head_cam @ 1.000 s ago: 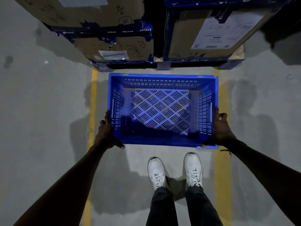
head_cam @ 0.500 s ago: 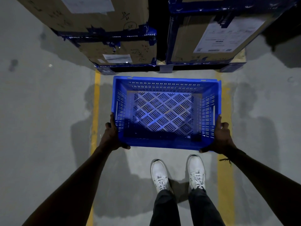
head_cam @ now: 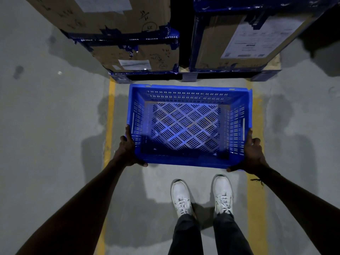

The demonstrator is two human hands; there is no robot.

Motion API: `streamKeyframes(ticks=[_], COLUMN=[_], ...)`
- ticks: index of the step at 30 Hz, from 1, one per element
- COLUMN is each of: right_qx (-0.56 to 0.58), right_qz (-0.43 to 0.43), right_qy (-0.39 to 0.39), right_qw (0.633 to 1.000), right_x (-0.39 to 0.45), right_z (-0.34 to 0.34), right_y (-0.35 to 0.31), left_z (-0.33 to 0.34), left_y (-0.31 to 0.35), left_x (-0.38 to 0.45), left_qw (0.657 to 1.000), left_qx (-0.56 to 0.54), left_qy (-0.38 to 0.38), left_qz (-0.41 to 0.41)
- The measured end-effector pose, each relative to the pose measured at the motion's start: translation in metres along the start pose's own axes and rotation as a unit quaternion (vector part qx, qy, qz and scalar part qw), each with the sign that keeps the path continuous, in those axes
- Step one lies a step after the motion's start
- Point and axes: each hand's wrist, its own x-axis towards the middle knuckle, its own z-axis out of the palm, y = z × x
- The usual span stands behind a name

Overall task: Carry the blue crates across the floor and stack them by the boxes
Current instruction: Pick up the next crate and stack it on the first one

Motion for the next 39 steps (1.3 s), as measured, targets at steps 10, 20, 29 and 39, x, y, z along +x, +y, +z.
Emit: streamKeyframes(ticks=[10, 20, 29, 39], right_qx=[-0.044, -0.024, -0.011, -0.051], right_qz=[0.013, 0.030, 0.013, -0.032], right_qy=[0.003, 0.037, 0.009, 0.000], right_qw=[0.999, 0.999, 1.000, 0.998], right_x=[0.003, 0.004, 0.012, 0.009], right_z=[0.010, 0.024, 0.020, 0.024], right_y=[0.003, -0.001, 0.002, 0.009], left_z=[0.016, 0.022, 0.032, 0.025], left_y=[-0.025, -0.012, -0.016, -0.014], left_x=[0.020, 0.000, -0.005, -0.002], left_qw=[0.999, 0.994, 0.992, 0.994], left_qx=[0.007, -0.060, -0.065, -0.060], left_qy=[0.027, 0.082, 0.099, 0.081], left_qz=[0.042, 0.040, 0.037, 0.033])
